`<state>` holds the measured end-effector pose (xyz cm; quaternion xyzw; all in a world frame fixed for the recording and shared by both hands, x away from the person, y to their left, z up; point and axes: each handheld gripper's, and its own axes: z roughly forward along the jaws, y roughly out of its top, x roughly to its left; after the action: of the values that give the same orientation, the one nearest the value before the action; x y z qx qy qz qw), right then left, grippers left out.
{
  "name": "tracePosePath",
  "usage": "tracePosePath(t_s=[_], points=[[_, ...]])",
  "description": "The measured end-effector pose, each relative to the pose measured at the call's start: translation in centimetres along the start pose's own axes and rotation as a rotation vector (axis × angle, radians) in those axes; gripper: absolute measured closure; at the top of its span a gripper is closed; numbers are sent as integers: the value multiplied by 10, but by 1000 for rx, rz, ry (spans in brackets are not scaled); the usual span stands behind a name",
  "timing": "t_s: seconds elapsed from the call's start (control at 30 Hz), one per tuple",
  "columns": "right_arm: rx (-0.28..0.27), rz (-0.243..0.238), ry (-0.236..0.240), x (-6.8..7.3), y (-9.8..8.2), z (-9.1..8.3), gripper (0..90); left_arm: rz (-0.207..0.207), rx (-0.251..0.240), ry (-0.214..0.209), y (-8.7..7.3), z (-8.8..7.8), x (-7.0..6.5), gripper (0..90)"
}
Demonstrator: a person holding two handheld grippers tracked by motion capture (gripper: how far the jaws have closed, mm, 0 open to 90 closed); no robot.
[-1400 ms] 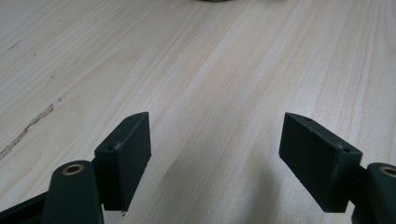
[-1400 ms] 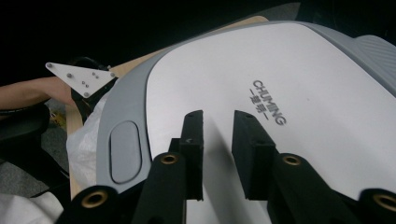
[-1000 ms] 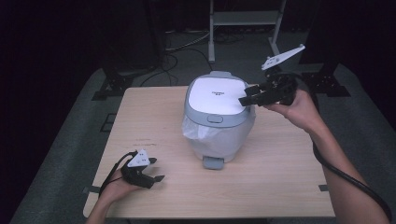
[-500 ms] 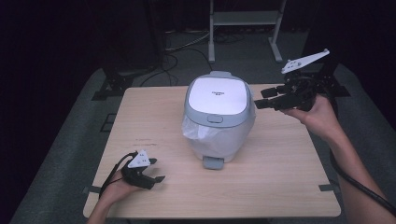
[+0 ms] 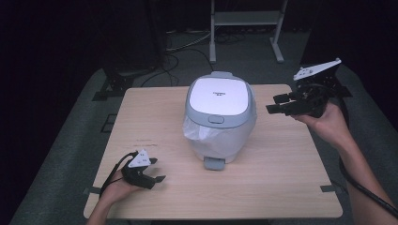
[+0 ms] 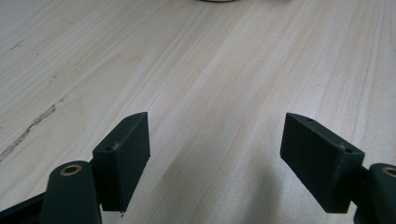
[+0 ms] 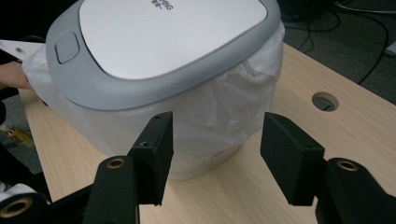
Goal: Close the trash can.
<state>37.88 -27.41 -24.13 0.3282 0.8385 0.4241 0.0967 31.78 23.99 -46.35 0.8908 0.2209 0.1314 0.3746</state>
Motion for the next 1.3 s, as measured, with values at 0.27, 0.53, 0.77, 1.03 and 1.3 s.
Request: tracePosePath(t_s=[0.27, 0.53, 0.77, 1.03, 1.3], points=[[7, 33, -16, -11, -21, 3, 415, -1, 3, 7, 1, 0, 0, 227], [18, 84, -29, -20, -48, 12, 402, -9, 0, 5, 0, 2, 2, 215], [28, 100, -42, -17, -62, 14, 396, -4, -10, 9, 1, 0, 0, 210], [53, 108, -50, -17, -73, 15, 396, -8, -4, 7, 1, 2, 0, 210], [58, 130, -50, -19, -89, 18, 396, -1, -2, 4, 2, 3, 0, 209]])
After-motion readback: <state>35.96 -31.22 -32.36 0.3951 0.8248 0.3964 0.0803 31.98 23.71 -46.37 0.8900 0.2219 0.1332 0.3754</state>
